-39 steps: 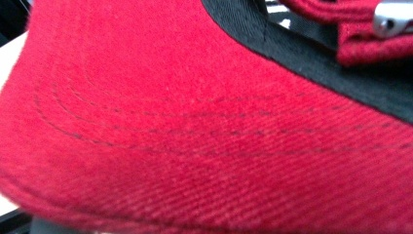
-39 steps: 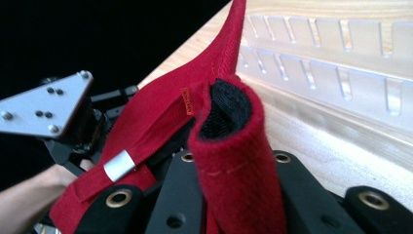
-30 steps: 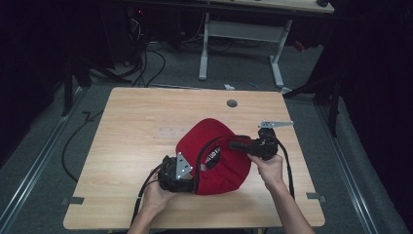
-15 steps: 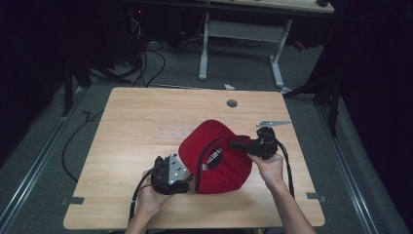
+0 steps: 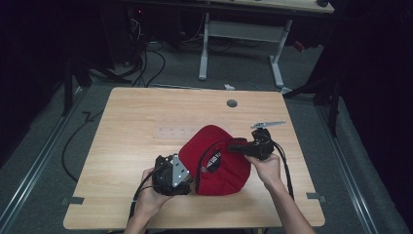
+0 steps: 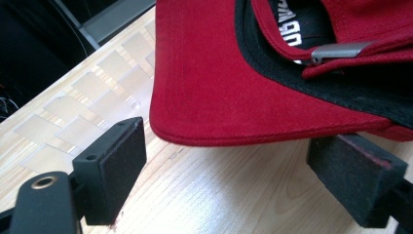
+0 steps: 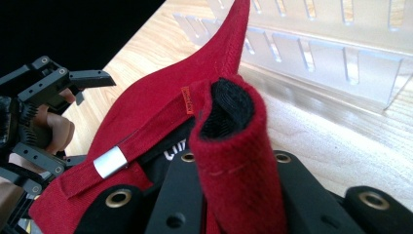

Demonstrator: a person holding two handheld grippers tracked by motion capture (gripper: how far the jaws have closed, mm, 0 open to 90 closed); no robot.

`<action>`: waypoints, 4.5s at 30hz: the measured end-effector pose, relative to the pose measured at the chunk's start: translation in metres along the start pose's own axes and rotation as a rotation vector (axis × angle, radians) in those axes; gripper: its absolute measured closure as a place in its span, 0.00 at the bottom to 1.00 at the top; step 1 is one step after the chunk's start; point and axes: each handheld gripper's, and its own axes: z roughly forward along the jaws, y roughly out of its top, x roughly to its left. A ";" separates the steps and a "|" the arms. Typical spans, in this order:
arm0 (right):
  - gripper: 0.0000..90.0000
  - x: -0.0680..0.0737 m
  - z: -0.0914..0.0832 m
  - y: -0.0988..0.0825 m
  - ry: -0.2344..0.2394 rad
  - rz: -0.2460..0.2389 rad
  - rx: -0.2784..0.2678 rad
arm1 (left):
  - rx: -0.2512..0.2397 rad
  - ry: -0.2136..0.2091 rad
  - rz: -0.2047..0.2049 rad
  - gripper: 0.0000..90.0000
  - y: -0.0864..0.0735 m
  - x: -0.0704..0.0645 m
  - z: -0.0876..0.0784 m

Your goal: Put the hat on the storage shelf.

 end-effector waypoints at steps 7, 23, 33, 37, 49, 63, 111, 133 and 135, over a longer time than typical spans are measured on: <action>0.94 0.005 0.013 0.000 0.020 0.007 0.033 | 0.013 0.005 0.043 0.23 -0.005 -0.004 0.004; 0.91 0.011 0.020 0.000 0.070 -0.012 0.031 | 0.059 -0.036 0.039 0.74 0.004 -0.003 0.003; 0.70 -0.001 0.010 0.005 -0.006 -0.018 -0.049 | 0.146 -0.131 0.104 0.95 -0.003 -0.021 0.008; 0.58 -0.006 -0.009 0.007 -0.029 0.020 -0.139 | 0.148 -0.139 0.091 0.95 -0.004 -0.019 0.008; 0.48 -0.014 -0.034 0.000 -0.082 0.038 -0.245 | 0.115 -0.100 0.012 0.95 0.002 0.003 -0.002; 0.46 -0.037 -0.021 -0.040 -0.271 0.014 -0.208 | 0.028 -0.078 -0.206 0.95 0.023 0.034 -0.005; 0.39 -0.058 0.020 -0.092 -0.600 -0.119 -0.037 | -0.216 0.107 -0.497 0.95 0.091 0.135 0.026; 0.39 -0.057 0.021 -0.092 -0.602 -0.117 -0.038 | -0.224 0.231 -0.481 0.95 0.074 0.161 0.054; 0.39 -0.057 0.021 -0.092 -0.602 -0.116 -0.038 | -0.218 0.240 -0.472 0.95 0.073 0.161 0.056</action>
